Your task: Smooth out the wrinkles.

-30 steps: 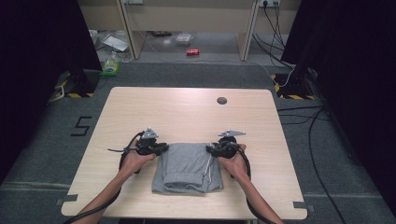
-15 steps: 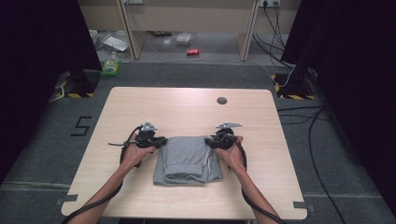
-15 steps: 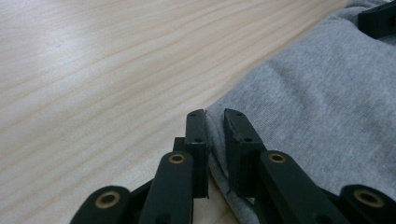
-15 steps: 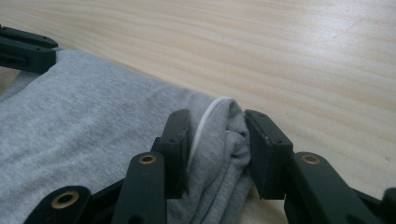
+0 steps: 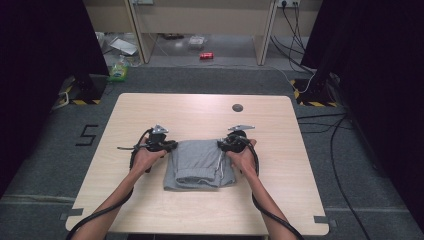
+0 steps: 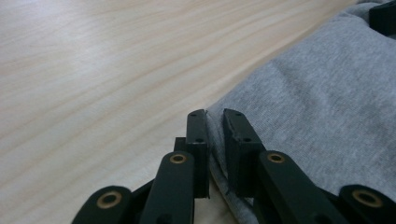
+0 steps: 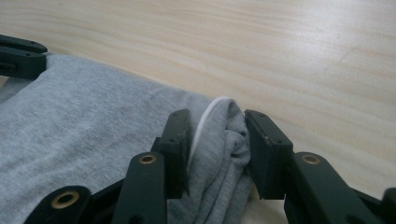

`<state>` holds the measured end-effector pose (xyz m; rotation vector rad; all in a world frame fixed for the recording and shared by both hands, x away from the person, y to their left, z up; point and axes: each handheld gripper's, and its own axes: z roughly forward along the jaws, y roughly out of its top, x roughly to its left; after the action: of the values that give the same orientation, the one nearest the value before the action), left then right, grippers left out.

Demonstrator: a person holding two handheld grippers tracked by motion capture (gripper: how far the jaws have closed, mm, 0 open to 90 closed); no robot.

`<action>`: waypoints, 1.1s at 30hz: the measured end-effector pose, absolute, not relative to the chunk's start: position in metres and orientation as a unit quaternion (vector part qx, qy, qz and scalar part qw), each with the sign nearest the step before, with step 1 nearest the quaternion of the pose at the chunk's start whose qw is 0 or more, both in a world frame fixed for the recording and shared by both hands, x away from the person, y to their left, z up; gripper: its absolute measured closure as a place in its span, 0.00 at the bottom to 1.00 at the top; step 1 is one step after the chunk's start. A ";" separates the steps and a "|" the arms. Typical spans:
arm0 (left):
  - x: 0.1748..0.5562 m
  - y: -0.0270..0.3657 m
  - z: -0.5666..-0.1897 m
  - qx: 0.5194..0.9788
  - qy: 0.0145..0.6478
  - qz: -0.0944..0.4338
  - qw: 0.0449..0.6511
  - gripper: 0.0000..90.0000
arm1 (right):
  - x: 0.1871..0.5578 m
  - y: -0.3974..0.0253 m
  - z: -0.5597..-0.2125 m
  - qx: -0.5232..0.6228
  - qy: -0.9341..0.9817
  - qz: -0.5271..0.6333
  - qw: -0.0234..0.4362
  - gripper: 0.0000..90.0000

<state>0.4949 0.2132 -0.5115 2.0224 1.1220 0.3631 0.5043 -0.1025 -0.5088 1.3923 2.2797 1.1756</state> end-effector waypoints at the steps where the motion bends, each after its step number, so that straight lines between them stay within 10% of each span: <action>1: 0.497 0.213 -0.511 0.794 0.444 0.144 0.389 0.90 | 0.506 -0.101 -0.509 0.475 0.777 0.399 0.113 0.69; 33: 0.508 0.230 -0.509 0.776 0.472 0.134 0.396 0.73 | 0.518 -0.124 -0.504 0.524 0.725 0.438 0.090 0.50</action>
<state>0.5083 0.2301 -0.5093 1.9669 1.1969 0.3407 0.5181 -0.1241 -0.5043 1.5583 2.1566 1.3018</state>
